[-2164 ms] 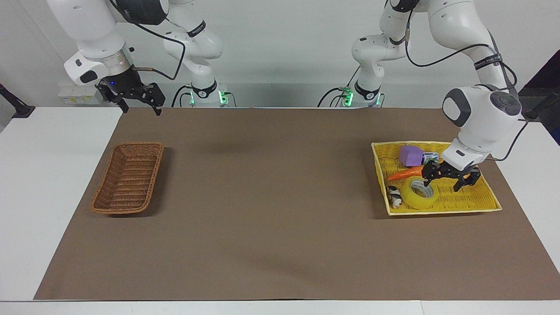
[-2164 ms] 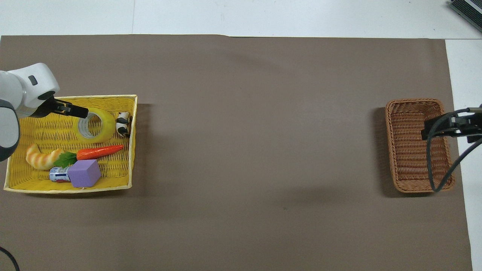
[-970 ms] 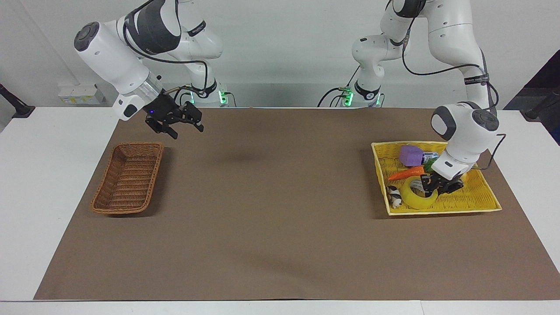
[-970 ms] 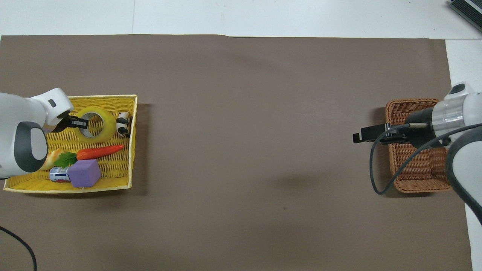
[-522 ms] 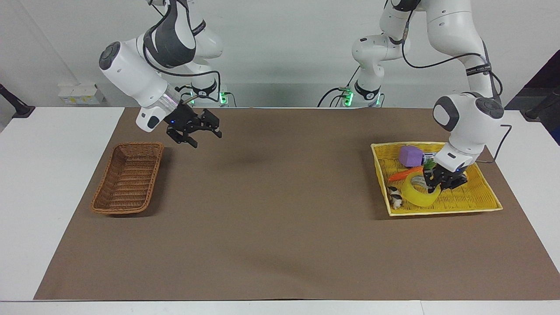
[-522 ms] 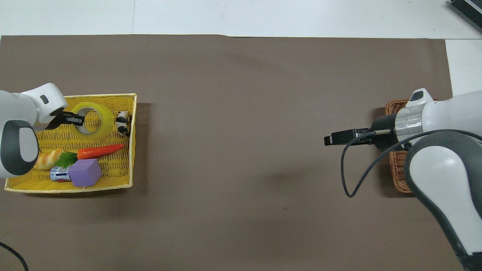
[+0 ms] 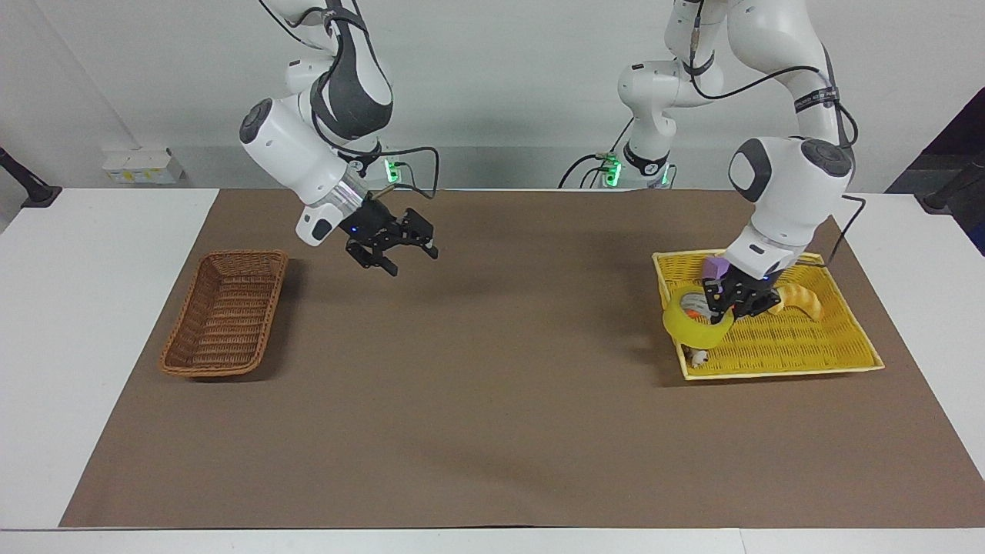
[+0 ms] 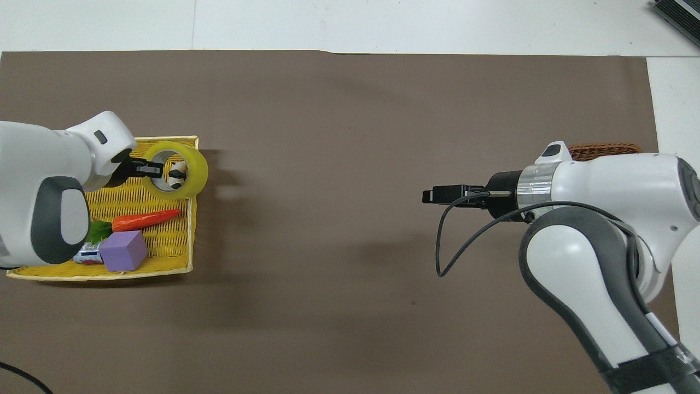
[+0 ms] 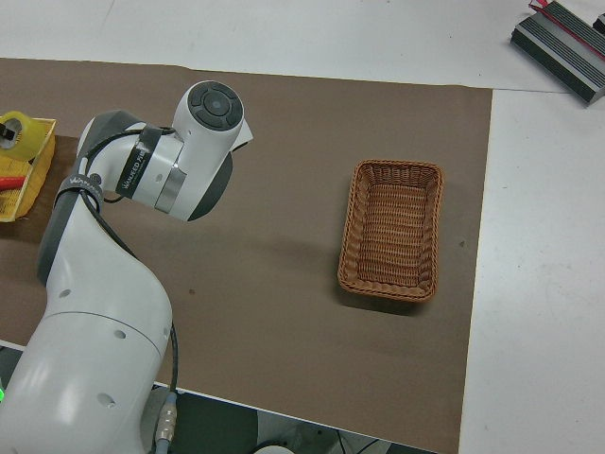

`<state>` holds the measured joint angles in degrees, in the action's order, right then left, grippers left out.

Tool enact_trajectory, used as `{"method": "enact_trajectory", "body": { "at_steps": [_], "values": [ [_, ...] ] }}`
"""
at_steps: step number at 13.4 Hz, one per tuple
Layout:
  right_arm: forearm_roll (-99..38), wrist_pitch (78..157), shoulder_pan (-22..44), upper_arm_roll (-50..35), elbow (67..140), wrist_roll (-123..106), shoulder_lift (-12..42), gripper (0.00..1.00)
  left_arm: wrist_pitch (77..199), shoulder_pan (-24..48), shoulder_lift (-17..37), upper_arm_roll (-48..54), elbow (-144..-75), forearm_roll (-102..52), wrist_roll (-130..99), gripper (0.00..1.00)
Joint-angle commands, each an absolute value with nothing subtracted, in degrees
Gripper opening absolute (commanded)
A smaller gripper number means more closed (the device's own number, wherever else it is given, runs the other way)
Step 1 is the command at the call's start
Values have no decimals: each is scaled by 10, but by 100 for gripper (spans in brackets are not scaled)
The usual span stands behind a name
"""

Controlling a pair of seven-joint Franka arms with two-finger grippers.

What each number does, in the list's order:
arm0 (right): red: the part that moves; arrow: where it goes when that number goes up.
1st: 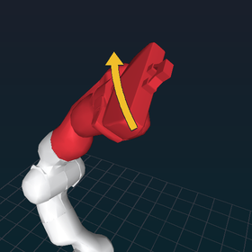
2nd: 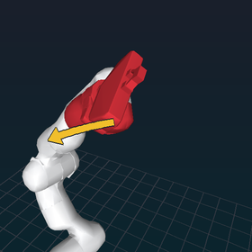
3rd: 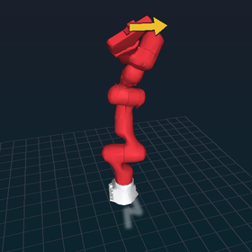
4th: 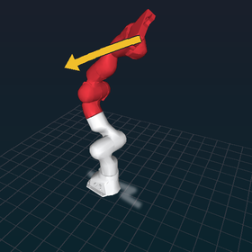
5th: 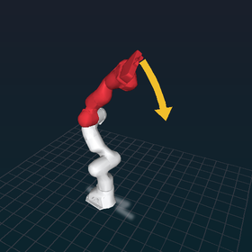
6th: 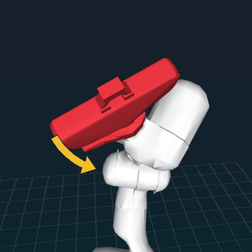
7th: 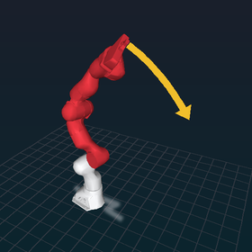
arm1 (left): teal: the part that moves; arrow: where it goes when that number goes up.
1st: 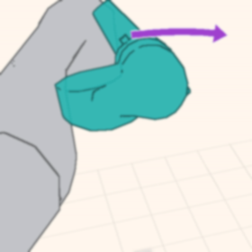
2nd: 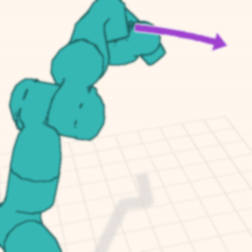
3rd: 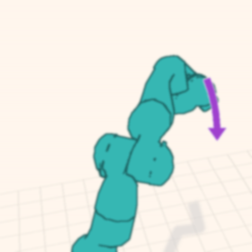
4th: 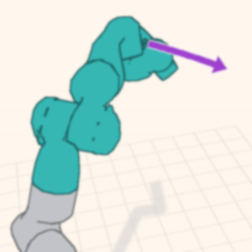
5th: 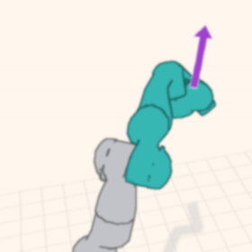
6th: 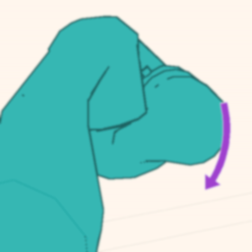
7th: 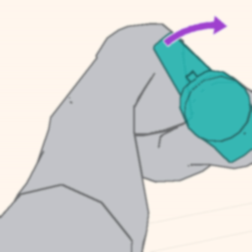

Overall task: Move tape to another basket
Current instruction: 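Carry the tape to center with the left gripper while the right gripper meets it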

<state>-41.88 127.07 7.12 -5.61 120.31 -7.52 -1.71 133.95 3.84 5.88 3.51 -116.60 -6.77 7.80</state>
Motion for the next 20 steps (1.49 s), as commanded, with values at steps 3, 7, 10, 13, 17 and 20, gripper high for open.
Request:
{"method": "enact_trajectory", "body": {
  "at_steps": [3, 7, 10, 13, 17, 20],
  "values": [
    [-480, 1318, 121, -55, 1210, -70, -24, 100, 1339, 133, 50, 25, -1171, -113, -10, 0],
    [-468, 1320, 153, -55, 1206, -68, -11, 100, 1368, 202, 54, 25, -1164, -170, -111, 0],
    [-426, 1361, 177, -56, 1203, -55, -6, 100, 1372, 244, 60, 25, -1137, -177, -193, 0],
    [-372, 1374, 195, -55, 1179, -17, 10, 100, 1377, 282, 68, 26, -1119, -177, -257, 0],
    [-329, 1377, 188, -55, 1130, 37, 47, 100, 1377, 317, 67, 26, -1114, -177, -301, 0],
    [-328, 1386, 190, -55, 1119, 49, 55, 100, 1376, 325, 68, 26, -1097, -177, -336, 0]
  ]
}}
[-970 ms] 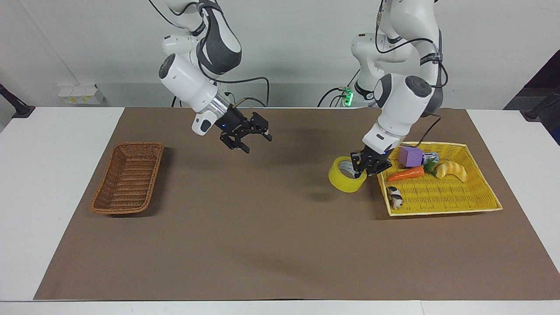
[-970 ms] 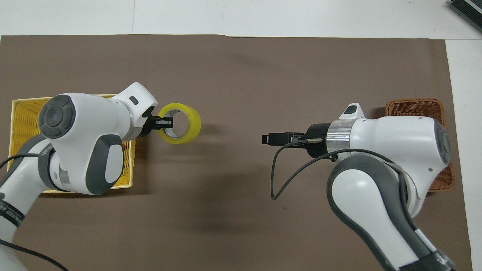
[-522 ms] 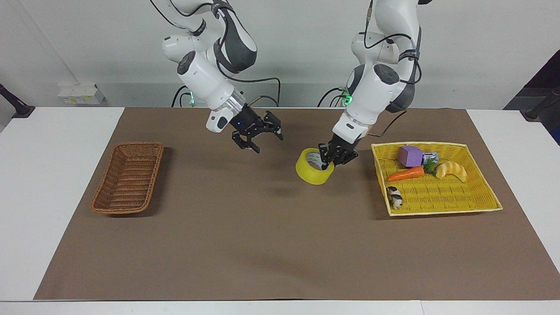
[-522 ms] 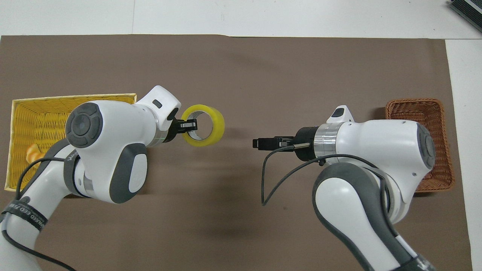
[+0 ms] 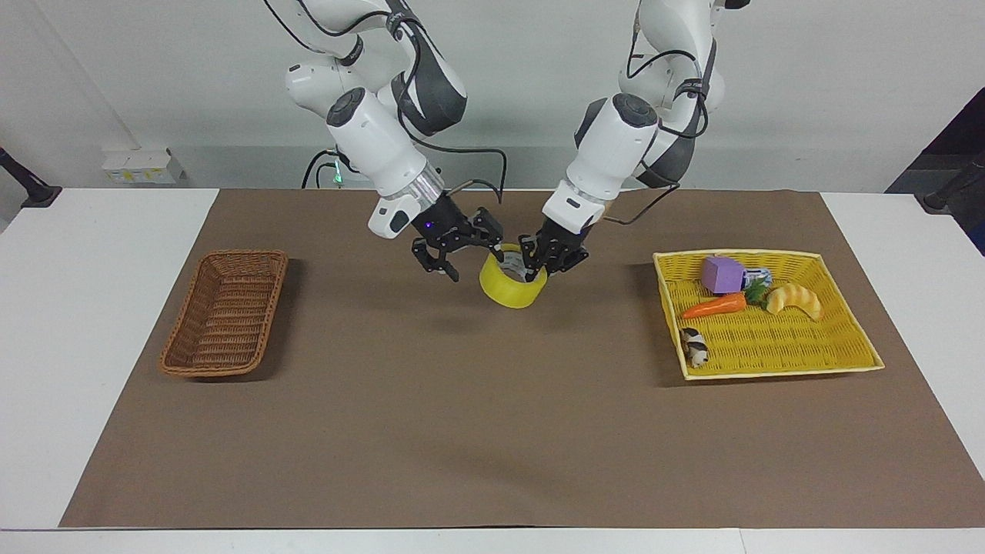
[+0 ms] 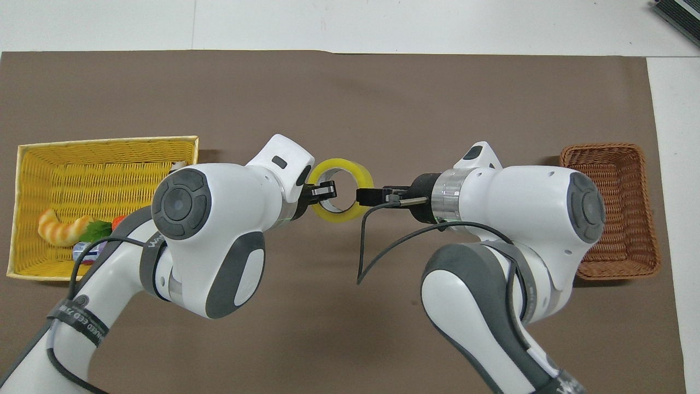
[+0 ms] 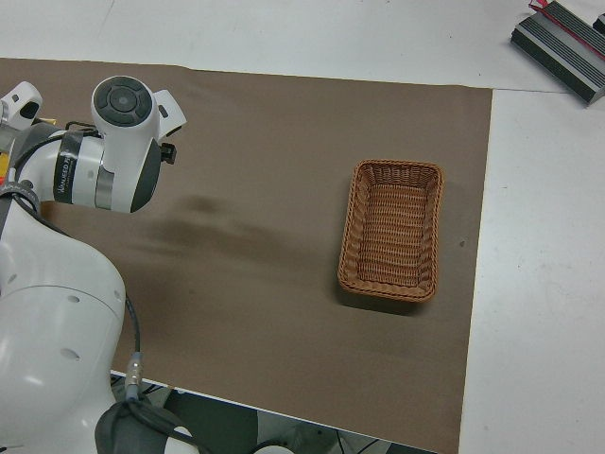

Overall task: Move tape to another basket
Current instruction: 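Carry the tape to center with the left gripper while the right gripper meets it, then grasp the tape with the right gripper while the left gripper releases it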

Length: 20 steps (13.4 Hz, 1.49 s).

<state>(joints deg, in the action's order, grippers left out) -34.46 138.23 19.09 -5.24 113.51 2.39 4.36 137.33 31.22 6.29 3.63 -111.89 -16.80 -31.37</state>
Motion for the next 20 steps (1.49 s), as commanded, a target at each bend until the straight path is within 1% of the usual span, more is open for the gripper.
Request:
{"method": "enact_trajectory", "body": {
  "at_steps": [1, 3, 4, 5, 6, 7, 8, 9, 10, 11, 12, 13, 14, 18, 20],
  "values": [
    [-327, 1387, 192, -55, 1121, 45, 61, 100, 1376, 327, 68, 26, -1091, -177, -347, 0],
    [-323, 1386, 197, -55, 1123, 44, 75, 100, 1375, 327, 67, 26, -1091, -177, -351, 0],
    [-317, 1382, 197, -55, 1126, 44, 73, 90, 1375, 327, 67, 27, -1091, -177, -351, 0],
    [-317, 1382, 197, -55, 1126, 48, 73, 60, 1375, 327, 67, 27, -1091, -177, -351, 0],
    [-317, 1380, 195, -56, 1125, 48, 73, 12, 1375, 327, 67, 27, -1091, -177, -351, 0],
    [-317, 1379, 194, -56, 1125, 51, 73, 0, 1375, 327, 67, 27, -1091, -177, -351, 0],
    [-317, 1379, 194, -56, 1123, 59, 74, 0, 1375, 327, 67, 27, -1091, -177, -351, 0],
    [-317, 1379, 194, -56, 1122, 62, 74, 0, 1375, 326, 67, 26, -1090, -177, -350, 7],
    [-317, 1378, 196, -55, 1122, 65, 74, 0, 1373, 325, 66, 26, -1087, -183, -348, 27],
    [-315, 1376, 197, -55, 1123, 74, 73, 0, 1371, 323, 65, 26, -1083, -193, -348, 65],
    [-296, 1367, 200, -55, 1125, 86, 71, 0, 1368, 320, 65, 26, -1075, -196, -348, 82],
    [-272, 1365, 210, -55, 1124, 122, 71, 0, 1368, 320, 65, 26, -1074, -196, -348, 93],
    [-241, 1366, 212, -55, 1123, 151, 71, 0, 1368, 320, 65, 26, -1074, -196, -348, 100],
    [-150, 1350, 229, -55, 1121, 235, 69, 0, 1355, 314, 58, 21, -1076, -191, -336, 100],
    [-140, 1344, 224, -55, 1118, 241, 70, 0, 1332, 292, 57, 19, -1078, -186, -304, 100]
  ]
}}
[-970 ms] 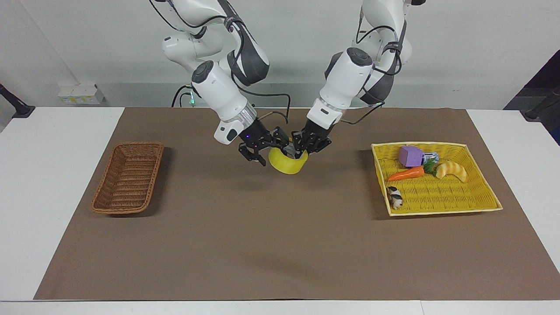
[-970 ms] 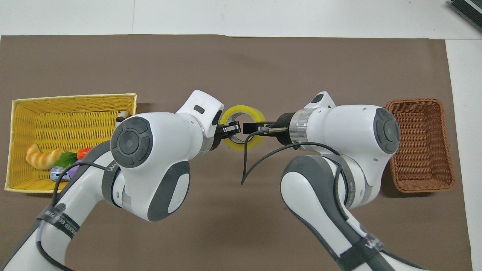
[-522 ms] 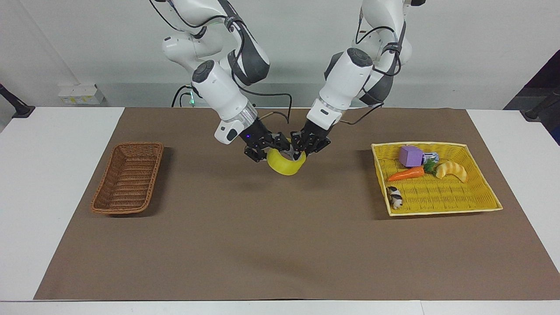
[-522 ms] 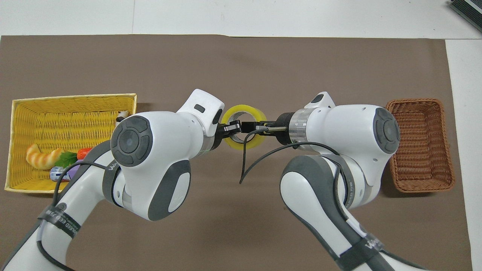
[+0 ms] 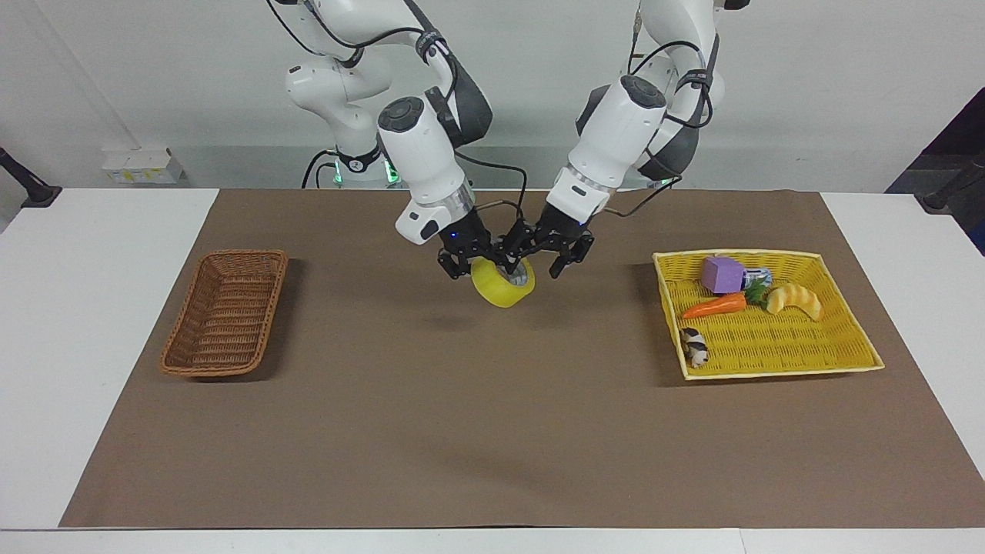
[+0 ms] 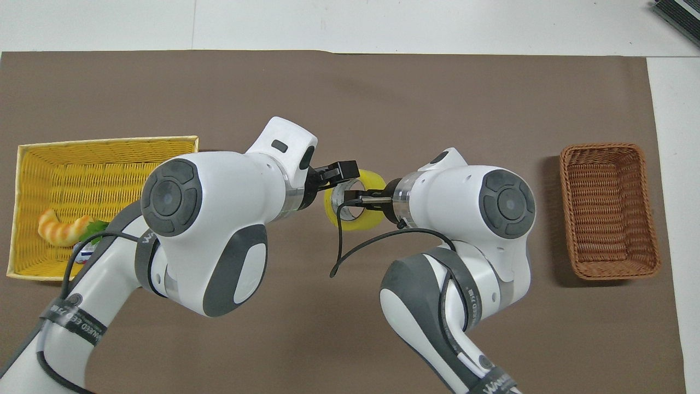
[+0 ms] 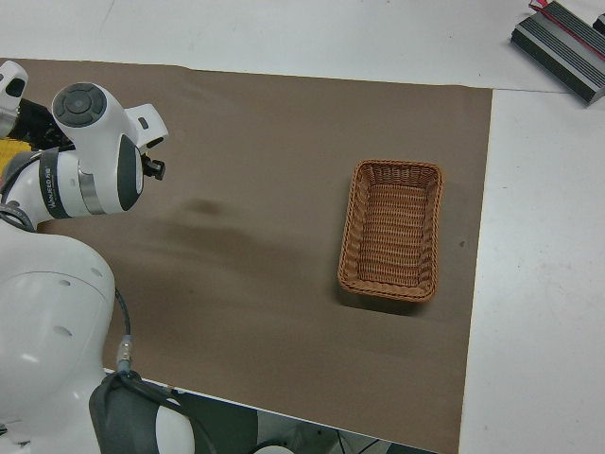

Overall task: Move tape to another basket
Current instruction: 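Grasp the tape with the right gripper while the left gripper releases it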

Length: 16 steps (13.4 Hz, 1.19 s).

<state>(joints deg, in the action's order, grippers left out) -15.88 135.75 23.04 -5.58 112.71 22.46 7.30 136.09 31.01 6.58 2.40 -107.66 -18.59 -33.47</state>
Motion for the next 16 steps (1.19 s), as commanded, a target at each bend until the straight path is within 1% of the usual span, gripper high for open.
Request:
{"method": "enact_trajectory", "body": {
  "at_steps": [1, 3, 5, 9, 11, 14, 16],
  "values": [
    [-140, 1343, 223, -52, 1118, 240, 71, 0, 1314, 276, 55, 19, -1078, -186, -265, 100],
    [-118, 1326, 210, -51, 1118, 235, 71, 0, 1269, 238, 55, 18, -1078, -180, -188, 100],
    [-107, 1298, 191, -51, 1117, 215, 69, 0, 1244, 194, 54, 19, -1078, -128, -120, 100],
    [-106, 1204, 120, -53, 1101, 129, 68, 0, 1242, 127, 64, 18, -1066, -53, 2, 100],
    [-96, 1181, 85, -51, 1098, 103, 67, 0, 1221, 90, 69, 19, -1023, -12, 27, 100],
    [-74, 1122, 29, -51, 1082, 66, 69, 0, 1075, 64, 69, 19, -914, -1, 70, 100],
    [-54, 1080, -2, -48, 1078, 67, 67, 0, 1009, 54, 62, 18, -876, -1, 90, 100]
  ]
}}
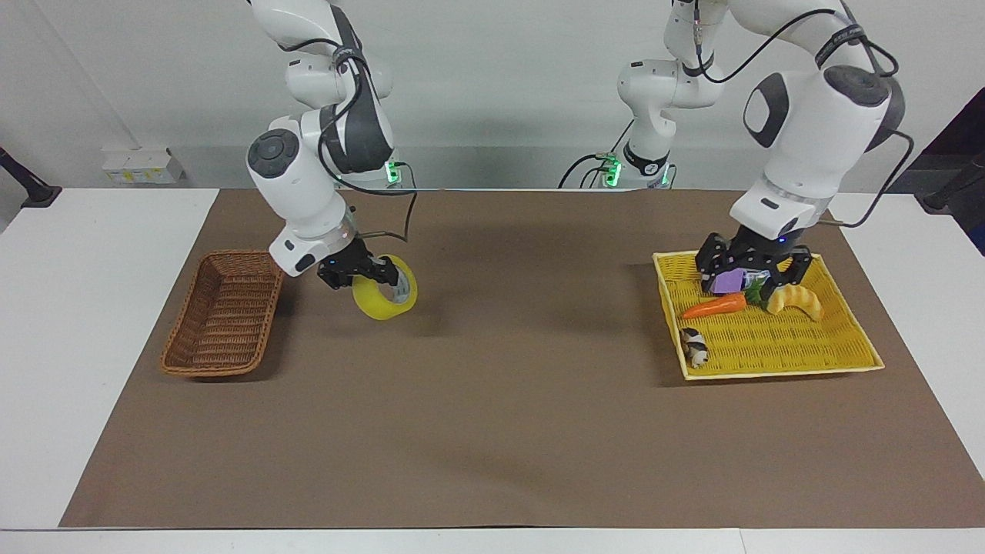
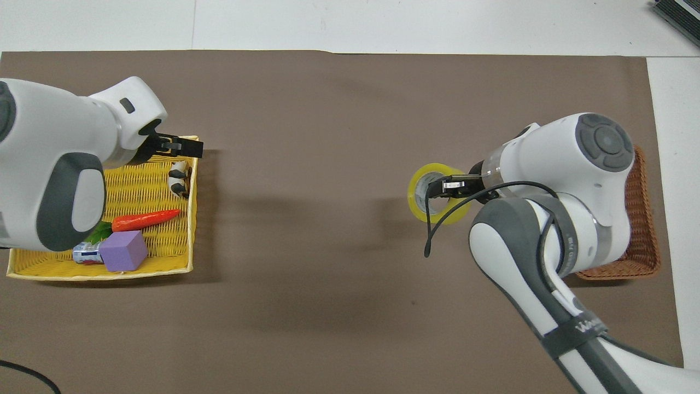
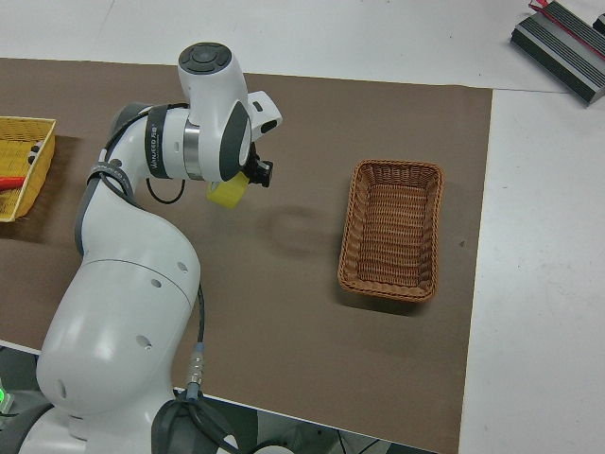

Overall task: Move tape to another basket
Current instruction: 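Carry the tape to the wicker basket with the right gripper while the left gripper withdraws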

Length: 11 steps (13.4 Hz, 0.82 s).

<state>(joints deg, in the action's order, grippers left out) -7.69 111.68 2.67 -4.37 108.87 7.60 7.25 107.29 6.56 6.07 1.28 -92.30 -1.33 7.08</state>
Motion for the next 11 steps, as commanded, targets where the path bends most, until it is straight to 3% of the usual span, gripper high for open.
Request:
{"method": "enact_trajectory", "body": {
  "at_steps": [1, 5, 11],
  "values": [
    [-28, 1068, -17, -49, 1076, 66, 67, 0, 985, 53, 59, 17, -866, -1, 92, 100],
    [40, 1039, -86, -49, 1068, 22, 65, 0, 931, 40, 3, 18, -865, -1, 99, 100],
    [128, 1026, -153, -51, 1092, -22, 47, 0, 889, 32, -14, 17, -879, -1, 113, 100]
  ]
}}
